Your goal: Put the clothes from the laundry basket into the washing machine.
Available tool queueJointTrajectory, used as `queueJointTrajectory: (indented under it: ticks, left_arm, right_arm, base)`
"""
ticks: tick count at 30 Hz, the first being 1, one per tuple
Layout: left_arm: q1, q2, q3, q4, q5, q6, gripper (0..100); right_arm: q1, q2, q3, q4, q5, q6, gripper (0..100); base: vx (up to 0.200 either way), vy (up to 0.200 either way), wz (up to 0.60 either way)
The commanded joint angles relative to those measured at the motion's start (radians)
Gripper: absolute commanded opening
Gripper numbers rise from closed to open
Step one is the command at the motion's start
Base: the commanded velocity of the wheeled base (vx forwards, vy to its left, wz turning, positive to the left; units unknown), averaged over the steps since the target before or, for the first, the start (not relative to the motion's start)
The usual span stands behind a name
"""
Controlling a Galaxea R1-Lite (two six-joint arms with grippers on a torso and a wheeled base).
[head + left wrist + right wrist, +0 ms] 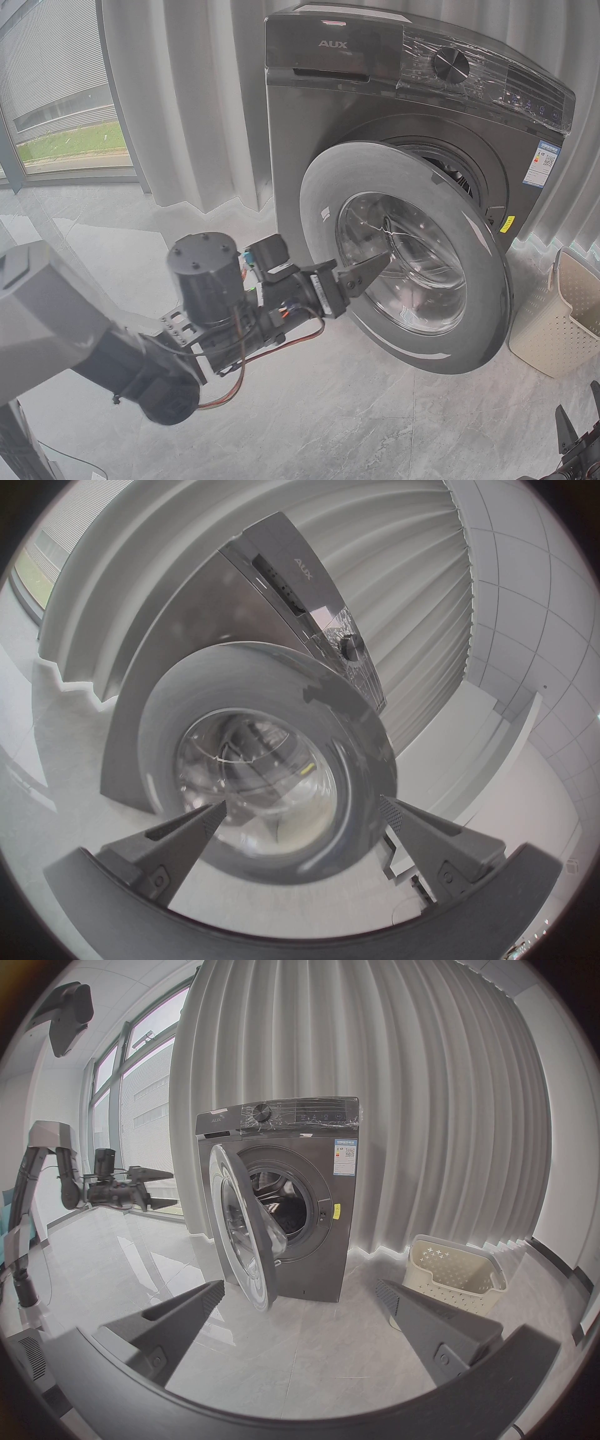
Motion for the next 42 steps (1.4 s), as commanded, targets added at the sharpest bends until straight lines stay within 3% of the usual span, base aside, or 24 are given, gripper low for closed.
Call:
queueJointTrajectory:
  ticks: [1, 4, 7, 8, 9, 11, 13, 15, 19, 21, 23, 24, 26, 30, 35, 37, 38, 42]
  left_arm:
    - [0.011, -0.357, 0.319, 0.028, 0.029, 0.032, 100]
    - [0.025, -0.475, 0.444, 0.028, 0.067, 0.052, 100]
    - [0.11, -0.601, 0.592, 0.025, 0.078, 0.124, 100]
    - [0.114, -0.606, 0.598, 0.026, 0.078, 0.129, 100]
    - [0.183, -0.673, 0.681, 0.026, 0.075, 0.176, 100]
    - [0.254, -0.745, 0.75, 0.031, 0.065, 0.206, 100]
    - [0.272, -0.765, 0.768, 0.032, 0.064, 0.213, 100]
    - [0.378, -0.905, 0.837, 0.055, 0.062, 0.221, 100]
    - [0.502, -1.106, 0.832, 0.256, 0.032, 0.242, 100]
    - [0.516, -1.19, 0.822, 0.379, -0.002, 0.322, 100]
    - [0.519, -1.27, 0.82, 0.483, -0.002, 0.41, 100]
    - [0.519, -1.319, 0.826, 0.532, 0.003, 0.44, 100]
    - [0.533, -1.42, 0.834, 0.626, 0.013, 0.463, 100]
    - [0.591, -1.617, 0.834, 0.83, 0.015, 0.475, 100]
    - [0.604, -1.868, 0.834, 1.049, 0.012, 0.494, 100]
    - [0.604, -1.882, 0.835, 1.063, 0.012, 0.498, 100]
    - [0.604, -1.882, 0.837, 1.123, 0.027, 0.514, 100]
    - [0.605, -1.881, 0.837, 1.124, 0.042, 0.525, 100]
  right_arm:
    - [0.0, -0.01, 0.017, 0.001, 0.0, -0.002, 100]
    - [0.0, -0.01, 0.017, 0.001, 0.0, -0.002, 100]
    - [-0.001, -0.01, 0.017, -0.001, 0.0, -0.003, 100]
    - [-0.001, -0.01, 0.017, 0.001, 0.0, -0.003, 100]
    - [-0.001, -0.01, 0.017, 0.001, 0.0, -0.003, 100]
    - [-0.001, -0.01, 0.017, 0.001, 0.0, -0.003, 100]
    - [0.0, -0.01, 0.017, 0.001, 0.0, -0.003, 100]
    - [0.0, -0.01, 0.017, 0.001, 0.0, -0.002, 100]
    - [0.0, -0.01, 0.017, 0.001, 0.0, -0.002, 100]
    - [0.0, -0.012, 0.017, 0.001, 0.0, -0.002, 100]
    - [-0.001, -0.01, 0.017, -0.001, 0.002, 0.0, 100]
    - [0.0, -0.01, 0.017, 0.001, 0.002, 0.001, 100]
    - [-0.003, -0.009, 0.017, -0.001, 0.0, 0.0, 100]
    - [-0.003, -0.01, 0.017, 0.002, 0.0, -0.008, 100]
    - [-0.001, -0.01, 0.017, -0.003, 0.008, -0.017, 100]
    - [-0.001, -0.01, 0.017, -0.003, 0.008, -0.016, 100]
    - [0.0, -0.01, 0.017, -0.001, 0.006, -0.006, 100]
    - [0.0, -0.01, 0.017, -0.001, 0.006, -0.006, 100]
  base:
    - [0.0, 0.0, 0.0]
    - [0.0, 0.0, 0.0]
    - [0.0, 0.0, 0.0]
    - [0.0, 0.0, 0.0]
    - [0.0, 0.0, 0.0]
    - [0.0, 0.0, 0.0]
    - [0.0, 0.0, 0.0]
    - [0.0, 0.0, 0.0]
    - [0.0, 0.0, 0.0]
    - [0.0, 0.0, 0.0]
    - [0.0, 0.0, 0.0]
    - [0.0, 0.0, 0.0]
    - [0.0, 0.0, 0.0]
    - [0.0, 0.0, 0.0]
    - [0.0, 0.0, 0.0]
    - [0.0, 0.0, 0.0]
    - [0.0, 0.0, 0.0]
    - [0.0, 0.0, 0.0]
